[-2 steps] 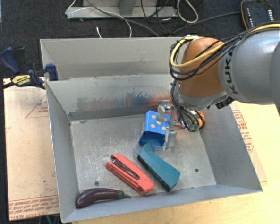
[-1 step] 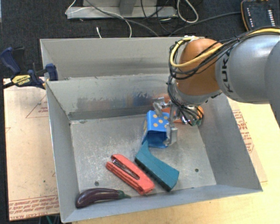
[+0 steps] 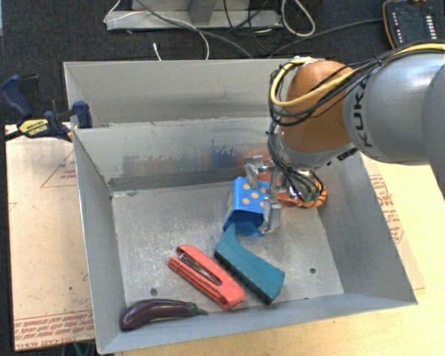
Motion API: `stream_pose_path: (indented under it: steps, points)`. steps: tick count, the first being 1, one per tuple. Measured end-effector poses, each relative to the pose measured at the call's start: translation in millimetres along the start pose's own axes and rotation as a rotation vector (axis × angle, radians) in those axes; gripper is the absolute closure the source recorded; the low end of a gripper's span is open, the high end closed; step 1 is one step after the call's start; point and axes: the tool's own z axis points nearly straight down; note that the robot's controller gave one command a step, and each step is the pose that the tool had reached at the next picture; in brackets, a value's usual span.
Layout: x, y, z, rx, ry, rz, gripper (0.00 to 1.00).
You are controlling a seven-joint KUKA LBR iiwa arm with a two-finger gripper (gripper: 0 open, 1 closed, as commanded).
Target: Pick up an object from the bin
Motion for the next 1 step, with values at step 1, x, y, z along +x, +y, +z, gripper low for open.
stream_pose_path:
  steps: [1]
  points:
    - [-21.2,-26.0,3.9,-0.003,-0.015,-0.309,0.00]
